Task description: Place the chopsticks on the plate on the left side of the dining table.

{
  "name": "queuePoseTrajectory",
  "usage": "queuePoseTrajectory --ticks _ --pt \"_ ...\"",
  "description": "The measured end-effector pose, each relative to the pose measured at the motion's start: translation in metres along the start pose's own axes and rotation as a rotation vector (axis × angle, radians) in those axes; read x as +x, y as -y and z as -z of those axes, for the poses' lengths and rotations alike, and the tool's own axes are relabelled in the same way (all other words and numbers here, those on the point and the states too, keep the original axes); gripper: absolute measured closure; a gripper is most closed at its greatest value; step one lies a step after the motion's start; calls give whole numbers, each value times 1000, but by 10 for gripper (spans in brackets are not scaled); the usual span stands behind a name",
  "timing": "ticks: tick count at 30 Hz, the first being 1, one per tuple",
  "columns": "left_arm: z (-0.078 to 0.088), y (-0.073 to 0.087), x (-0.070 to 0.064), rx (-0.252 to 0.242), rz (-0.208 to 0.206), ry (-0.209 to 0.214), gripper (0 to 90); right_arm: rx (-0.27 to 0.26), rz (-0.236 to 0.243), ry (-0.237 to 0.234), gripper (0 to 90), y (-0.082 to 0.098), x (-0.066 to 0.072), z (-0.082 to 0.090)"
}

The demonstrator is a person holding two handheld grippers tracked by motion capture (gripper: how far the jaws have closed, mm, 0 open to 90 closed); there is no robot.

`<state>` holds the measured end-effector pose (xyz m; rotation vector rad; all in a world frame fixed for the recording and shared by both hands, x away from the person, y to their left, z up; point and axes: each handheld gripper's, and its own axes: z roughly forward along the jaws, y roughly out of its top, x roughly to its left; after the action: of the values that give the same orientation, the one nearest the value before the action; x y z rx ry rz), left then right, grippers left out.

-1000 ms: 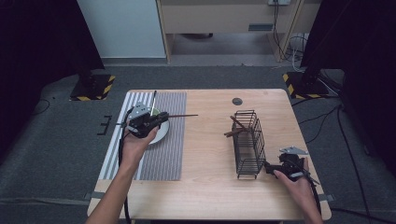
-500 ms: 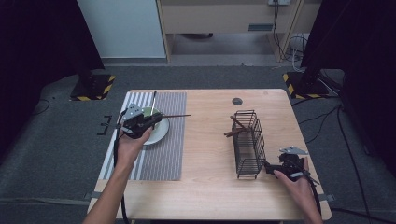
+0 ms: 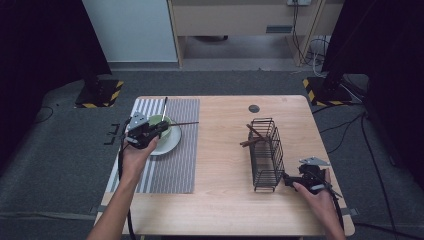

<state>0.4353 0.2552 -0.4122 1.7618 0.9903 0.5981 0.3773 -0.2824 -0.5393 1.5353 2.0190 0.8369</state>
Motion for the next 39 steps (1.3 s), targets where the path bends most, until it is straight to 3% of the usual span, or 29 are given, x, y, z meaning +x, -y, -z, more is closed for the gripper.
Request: queuePoseTrajectory --ticks 12,24,39 --pt "6 8 11 4 8 -37 834 0 0 0 5 0 0 0" --pt "6 14 14 19 7 -52 834 0 0 0 5 0 0 0" --pt "15 39 14 59 24 -70 832 0 0 0 5 0 0 0"
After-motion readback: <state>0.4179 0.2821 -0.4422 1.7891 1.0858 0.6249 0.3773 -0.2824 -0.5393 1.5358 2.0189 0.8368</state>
